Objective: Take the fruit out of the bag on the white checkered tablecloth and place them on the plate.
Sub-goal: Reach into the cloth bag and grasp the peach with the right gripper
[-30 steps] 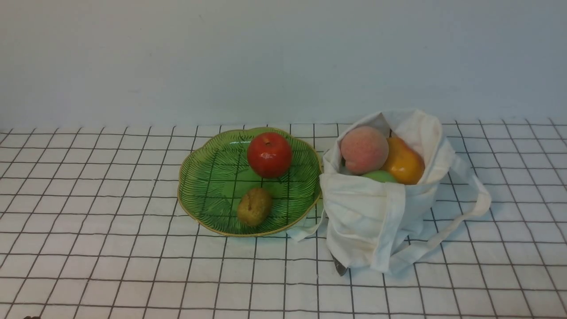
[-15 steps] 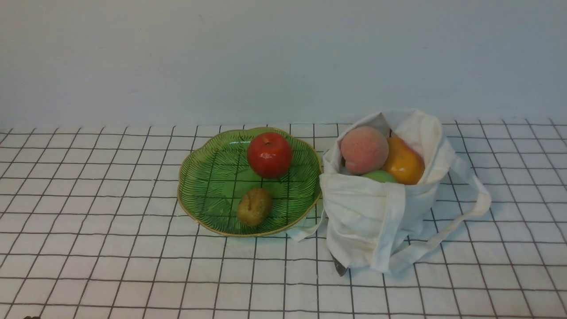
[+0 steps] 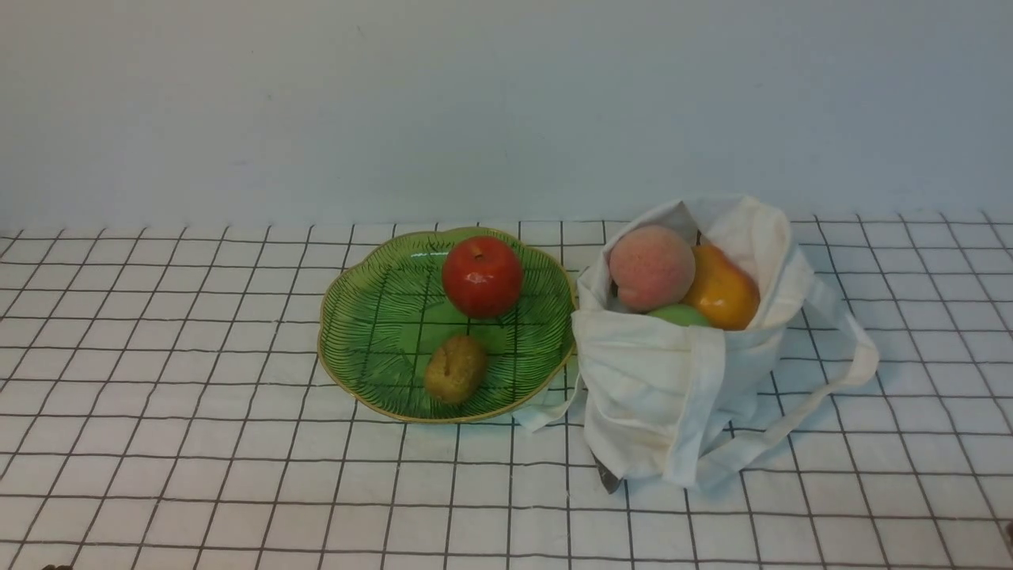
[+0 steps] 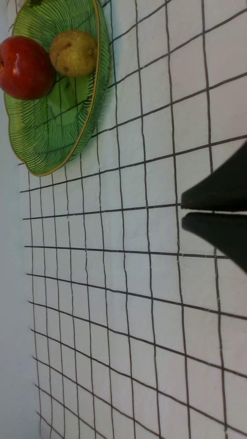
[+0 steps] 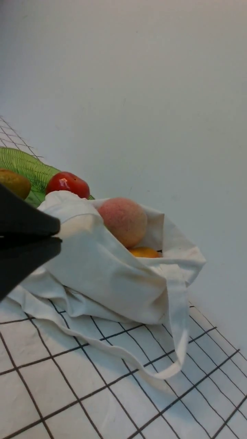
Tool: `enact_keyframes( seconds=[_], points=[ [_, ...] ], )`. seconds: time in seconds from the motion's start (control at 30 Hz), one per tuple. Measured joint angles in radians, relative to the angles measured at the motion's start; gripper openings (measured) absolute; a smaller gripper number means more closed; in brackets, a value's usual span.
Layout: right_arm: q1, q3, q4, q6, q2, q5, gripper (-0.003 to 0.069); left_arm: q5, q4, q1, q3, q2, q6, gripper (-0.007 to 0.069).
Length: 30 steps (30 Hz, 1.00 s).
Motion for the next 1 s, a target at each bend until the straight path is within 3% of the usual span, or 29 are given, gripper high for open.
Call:
enact_keyframes(
  seconds=[0.13,0.2,0.37,0.43,0.67,0.77,0.8,1.0],
  points=[
    [0.000,-0.194,-0.088,-0.111,0.048,0.053,-0.0015,0.000,0.000,0.000,0.000,0.000,0.000,-0.0008],
    [0.000,-0.326,-0.195,-0.146,0.130,0.120,-0.0015,0.000,0.000,0.000,0.000,0.000,0.000,-0.0008],
    [0.000,-0.524,-0.406,-0.148,0.430,0.338,-0.0015,0.000,0.000,0.000,0.000,0.000,0.000,-0.0008],
    [0.000,-0.574,-0.434,-0.145,0.564,0.395,-0.0015,0.000,0.000,0.000,0.000,0.000,0.000,-0.0008],
    [0.042,-0.704,-0.324,-0.295,0.968,0.388,0.0022,0.000,0.000,0.000,0.000,0.000,0.000,-0.0008],
    [0.137,-0.819,-0.216,-0.439,1.192,0.328,0.0095,0.000,0.000,0.000,0.000,0.000,0.000,-0.0008],
    [0.137,-0.827,-0.214,-0.439,1.203,0.326,0.0099,0.000,0.000,0.000,0.000,0.000,0.000,-0.0008],
    [0.237,-1.094,-0.238,-0.496,1.524,0.311,0.0305,0.000,0.000,0.000,0.000,0.000,0.000,-0.0008]
  ],
)
